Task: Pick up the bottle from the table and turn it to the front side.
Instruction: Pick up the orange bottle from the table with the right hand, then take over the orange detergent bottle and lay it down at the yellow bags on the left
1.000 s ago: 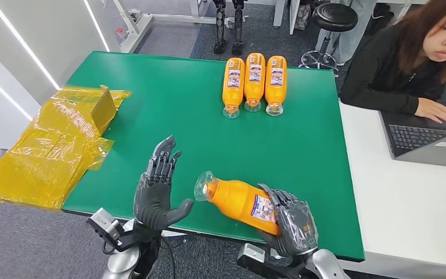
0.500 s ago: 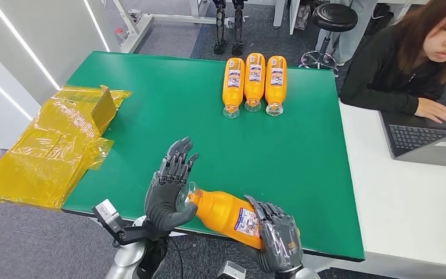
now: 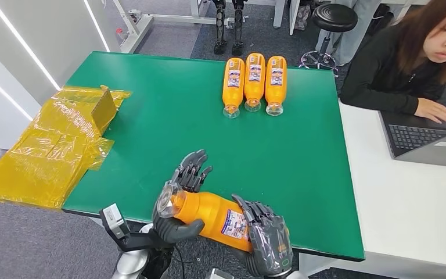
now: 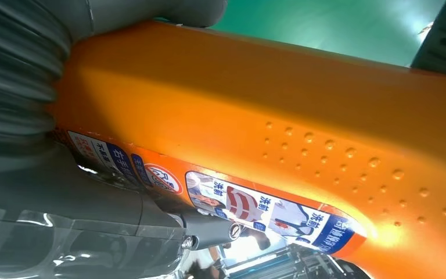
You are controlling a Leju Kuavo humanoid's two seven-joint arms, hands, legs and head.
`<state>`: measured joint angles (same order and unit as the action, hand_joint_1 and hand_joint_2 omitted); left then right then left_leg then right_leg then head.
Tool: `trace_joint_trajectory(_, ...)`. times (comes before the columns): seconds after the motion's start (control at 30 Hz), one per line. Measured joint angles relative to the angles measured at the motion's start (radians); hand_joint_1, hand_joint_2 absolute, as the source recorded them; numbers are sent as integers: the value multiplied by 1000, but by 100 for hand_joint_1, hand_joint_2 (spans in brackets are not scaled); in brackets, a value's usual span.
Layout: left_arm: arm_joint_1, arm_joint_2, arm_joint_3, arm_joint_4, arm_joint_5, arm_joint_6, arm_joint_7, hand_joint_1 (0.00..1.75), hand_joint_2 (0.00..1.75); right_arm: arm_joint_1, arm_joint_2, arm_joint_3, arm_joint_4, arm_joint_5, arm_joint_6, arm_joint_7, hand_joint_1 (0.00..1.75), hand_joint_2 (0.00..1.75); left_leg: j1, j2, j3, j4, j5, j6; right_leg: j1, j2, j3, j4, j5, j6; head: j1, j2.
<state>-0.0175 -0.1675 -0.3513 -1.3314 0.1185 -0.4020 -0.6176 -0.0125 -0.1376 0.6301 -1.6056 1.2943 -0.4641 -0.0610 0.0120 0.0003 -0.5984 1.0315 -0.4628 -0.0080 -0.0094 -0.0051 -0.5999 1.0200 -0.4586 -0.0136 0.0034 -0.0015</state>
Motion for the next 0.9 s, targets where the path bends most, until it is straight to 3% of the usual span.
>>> trace_joint_trajectory(0.03,1,0,-1,-2,2,0,1,175,175,-2,2,0,0,-2,3,0,175,175,0,0,0,0,0,0,0,0,0,0,0,0,0,0)
trace_joint_trajectory(0.77,15,-4,-2,-21,25,-1,-2,175,175,-41,17,20,29,-31,6,-3,175,175,0,0,0,0,0,0,0,0,0,0,0,0,0,0)
trace_joint_trajectory(0.8,15,-4,-2,-21,25,0,-2,175,175,-42,19,20,31,-31,6,-3,141,175,0,0,0,0,0,0,0,0,0,0,0,0,0,0)
trace_joint_trajectory(0.9,14,-4,-2,-25,25,4,-3,175,175,-47,21,21,34,-35,6,-3,10,175,0,0,0,0,0,0,0,0,0,0,0,0,0,0)
